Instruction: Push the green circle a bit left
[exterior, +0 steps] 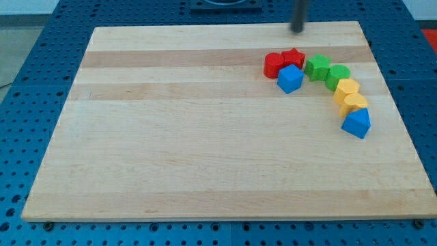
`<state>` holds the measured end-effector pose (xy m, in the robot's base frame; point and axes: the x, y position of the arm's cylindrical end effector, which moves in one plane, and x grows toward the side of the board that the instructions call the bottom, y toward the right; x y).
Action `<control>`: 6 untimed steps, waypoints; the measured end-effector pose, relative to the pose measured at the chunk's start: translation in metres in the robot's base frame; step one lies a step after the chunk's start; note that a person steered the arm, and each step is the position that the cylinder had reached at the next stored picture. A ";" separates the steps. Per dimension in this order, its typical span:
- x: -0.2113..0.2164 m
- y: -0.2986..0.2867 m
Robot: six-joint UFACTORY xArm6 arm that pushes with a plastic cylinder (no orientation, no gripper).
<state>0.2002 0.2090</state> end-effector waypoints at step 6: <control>0.161 0.015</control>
